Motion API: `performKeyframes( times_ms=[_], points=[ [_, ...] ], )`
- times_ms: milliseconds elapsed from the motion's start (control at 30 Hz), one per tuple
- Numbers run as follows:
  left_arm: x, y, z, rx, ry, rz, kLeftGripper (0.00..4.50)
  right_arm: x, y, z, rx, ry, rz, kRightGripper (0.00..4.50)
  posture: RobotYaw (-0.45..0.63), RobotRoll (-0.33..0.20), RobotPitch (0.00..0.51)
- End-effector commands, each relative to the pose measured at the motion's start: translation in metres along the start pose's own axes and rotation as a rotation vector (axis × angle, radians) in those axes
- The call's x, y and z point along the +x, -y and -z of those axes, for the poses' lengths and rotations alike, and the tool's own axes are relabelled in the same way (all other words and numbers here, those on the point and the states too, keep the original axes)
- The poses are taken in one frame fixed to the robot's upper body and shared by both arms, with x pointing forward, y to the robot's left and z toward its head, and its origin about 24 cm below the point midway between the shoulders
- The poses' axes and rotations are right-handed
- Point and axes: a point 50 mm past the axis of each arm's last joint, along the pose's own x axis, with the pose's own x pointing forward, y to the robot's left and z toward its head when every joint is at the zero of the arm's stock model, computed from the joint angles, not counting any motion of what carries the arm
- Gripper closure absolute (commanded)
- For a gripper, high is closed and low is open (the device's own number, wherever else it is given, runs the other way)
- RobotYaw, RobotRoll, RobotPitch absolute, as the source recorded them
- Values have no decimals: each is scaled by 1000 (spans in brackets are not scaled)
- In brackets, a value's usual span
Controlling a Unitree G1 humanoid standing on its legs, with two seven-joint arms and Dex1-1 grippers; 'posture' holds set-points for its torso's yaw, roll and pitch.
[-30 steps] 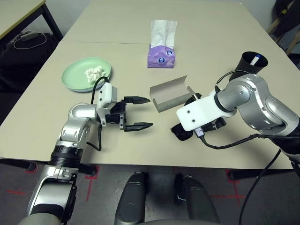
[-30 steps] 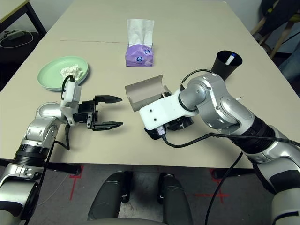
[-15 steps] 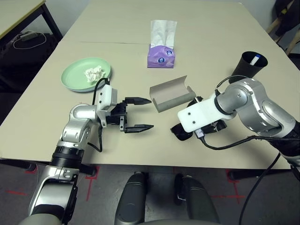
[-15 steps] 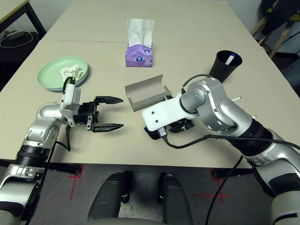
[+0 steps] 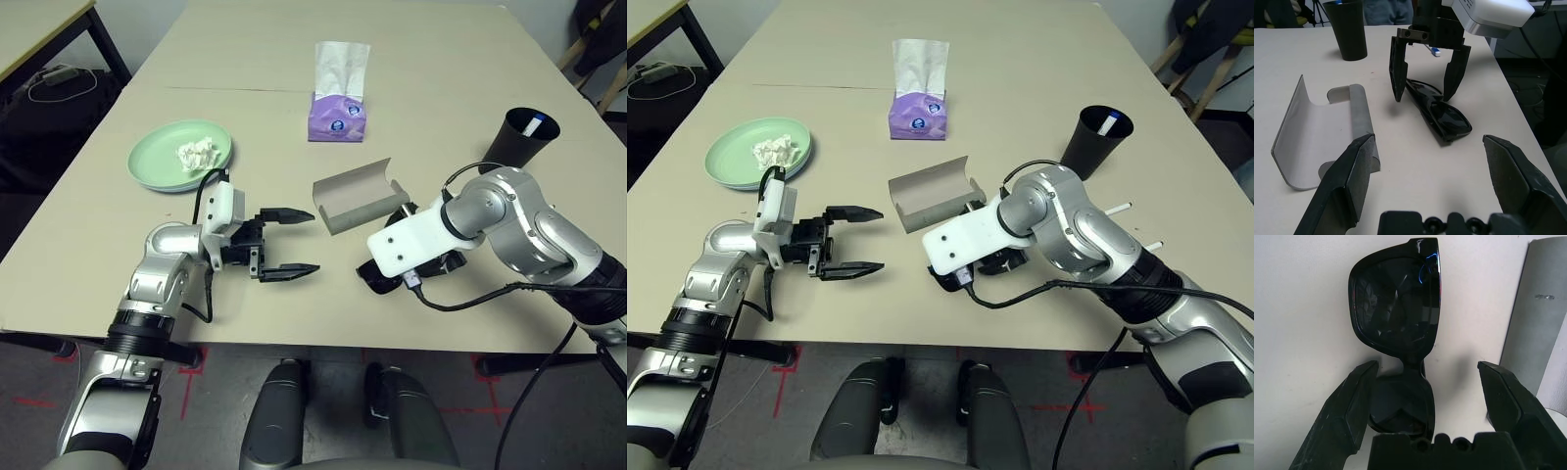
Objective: Organize and tidy the items on the table.
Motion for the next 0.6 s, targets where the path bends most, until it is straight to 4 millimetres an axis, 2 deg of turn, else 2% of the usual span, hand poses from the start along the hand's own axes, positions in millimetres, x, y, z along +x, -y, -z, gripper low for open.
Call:
performKeyframes(
  times_ms=[33, 100, 200, 500, 600],
  points=[
    [-1, 3, -2, 9, -11, 8, 31, 6, -4, 1, -2, 0, -19, 0, 171, 0, 168],
    [-1, 3, -2, 9, -12, 7, 7, 7, -4, 1, -4, 2, -19, 110, 171, 0, 167],
    [-1, 3, -1, 11, -16, 6, 0, 8, -4, 2, -5, 8, -20, 712, 170, 0, 166],
    [0, 2, 0, 9, -18, 7, 0, 5, -3, -2, -14, 11, -19, 4047, 167, 0, 159],
    [0, 2, 0, 9, -19, 8, 0, 4, -3, -3, -17, 11, -17, 4114, 165, 0, 156]
  ],
)
